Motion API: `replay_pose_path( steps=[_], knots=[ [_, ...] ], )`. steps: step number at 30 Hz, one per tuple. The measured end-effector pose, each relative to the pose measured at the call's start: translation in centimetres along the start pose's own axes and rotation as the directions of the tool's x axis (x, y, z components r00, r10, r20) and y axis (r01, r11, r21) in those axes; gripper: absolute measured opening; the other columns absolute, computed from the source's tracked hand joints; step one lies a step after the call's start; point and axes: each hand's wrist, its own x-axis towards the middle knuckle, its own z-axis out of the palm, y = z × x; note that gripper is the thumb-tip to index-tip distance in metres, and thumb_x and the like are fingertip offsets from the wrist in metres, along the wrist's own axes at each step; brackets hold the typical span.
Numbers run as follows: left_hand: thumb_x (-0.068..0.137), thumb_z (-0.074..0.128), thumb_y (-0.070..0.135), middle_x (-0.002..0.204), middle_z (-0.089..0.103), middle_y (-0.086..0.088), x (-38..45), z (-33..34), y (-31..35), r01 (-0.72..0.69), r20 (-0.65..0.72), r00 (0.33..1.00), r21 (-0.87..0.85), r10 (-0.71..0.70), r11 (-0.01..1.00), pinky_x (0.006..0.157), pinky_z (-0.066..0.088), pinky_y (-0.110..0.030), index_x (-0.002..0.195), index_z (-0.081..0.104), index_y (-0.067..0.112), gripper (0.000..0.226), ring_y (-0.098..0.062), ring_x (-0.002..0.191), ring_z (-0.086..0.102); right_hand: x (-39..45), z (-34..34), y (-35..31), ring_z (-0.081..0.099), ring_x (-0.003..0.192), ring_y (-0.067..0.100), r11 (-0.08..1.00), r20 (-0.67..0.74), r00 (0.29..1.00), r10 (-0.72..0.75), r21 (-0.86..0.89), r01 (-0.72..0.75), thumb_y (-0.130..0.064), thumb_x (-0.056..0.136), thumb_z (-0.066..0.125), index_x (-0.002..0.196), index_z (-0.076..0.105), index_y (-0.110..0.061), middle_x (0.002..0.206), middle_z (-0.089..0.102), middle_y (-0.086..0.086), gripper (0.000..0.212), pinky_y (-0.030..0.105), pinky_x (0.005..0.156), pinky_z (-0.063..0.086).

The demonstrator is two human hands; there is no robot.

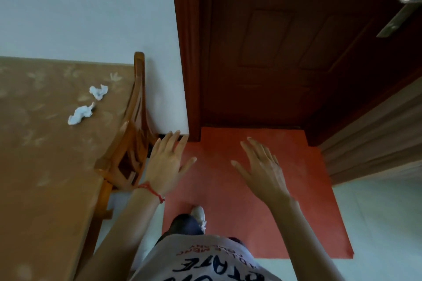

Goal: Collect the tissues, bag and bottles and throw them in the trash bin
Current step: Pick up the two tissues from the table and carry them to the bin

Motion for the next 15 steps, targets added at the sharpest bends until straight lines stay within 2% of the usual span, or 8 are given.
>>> replay_pose_path(
  steps=[5, 8, 13, 15],
  knots=[
    [0.086, 0.015, 0.059, 0.135, 0.049, -0.021, 5.8, -1.7, -1.9, 0.016, 0.004, 1.000, 0.004, -0.016, 1.000, 0.104, 0.034, -0.052, 0.131, 0.045, 0.005, 0.076, -0.038, 0.129, 0.041, 7.0, -0.7, -0.6, 0.022, 0.139, 0.018, 1.000, 0.017, 1.000, -0.017, 0.000, 0.017, -0.050, 0.091, 0.044, 0.141, 0.033, -0.019, 0.153, 0.027, 0.002, 0.059, 0.038, 0.110, 0.022],
    [0.087, 0.012, 0.060, 0.133, 0.052, -0.021, 8.5, -2.4, -2.7, 0.048, -0.002, 0.999, -0.005, -0.048, 0.999, 0.103, 0.037, -0.052, 0.129, 0.047, 0.004, 0.078, -0.038, 0.127, 0.044, 10.7, -1.1, -1.0, 0.020, 0.140, 0.016, 0.999, 0.038, 0.998, -0.043, 0.022, 0.042, -0.050, 0.091, 0.044, 0.141, 0.032, -0.020, 0.153, 0.025, 0.000, 0.060, 0.038, 0.111, 0.022],
    [0.082, 0.002, 0.066, 0.141, 0.043, -0.019, 12.7, -2.7, -4.2, 0.120, -0.031, 0.992, -0.038, -0.121, 0.992, 0.110, 0.027, -0.049, 0.135, 0.039, 0.009, 0.087, -0.035, 0.134, 0.035, 17.6, -2.0, -1.3, 0.021, 0.140, 0.017, 0.988, 0.045, 0.987, -0.157, 0.005, 0.157, -0.049, 0.091, 0.044, 0.141, 0.033, -0.019, 0.153, 0.026, 0.001, 0.060, 0.033, 0.111, 0.020],
    [0.081, 0.006, 0.068, 0.144, 0.039, -0.017, 14.4, -2.7, -4.6, 0.164, -0.051, 0.985, -0.052, -0.167, 0.985, 0.112, 0.024, -0.048, 0.137, 0.036, 0.010, 0.086, -0.033, 0.136, 0.030, 20.5, -2.3, -1.4, 0.020, 0.140, 0.017, 0.979, 0.061, 0.978, -0.202, 0.005, 0.202, -0.049, 0.091, 0.043, 0.141, 0.032, -0.019, 0.153, 0.026, 0.001, 0.059, 0.031, 0.111, 0.017]
  ],
)
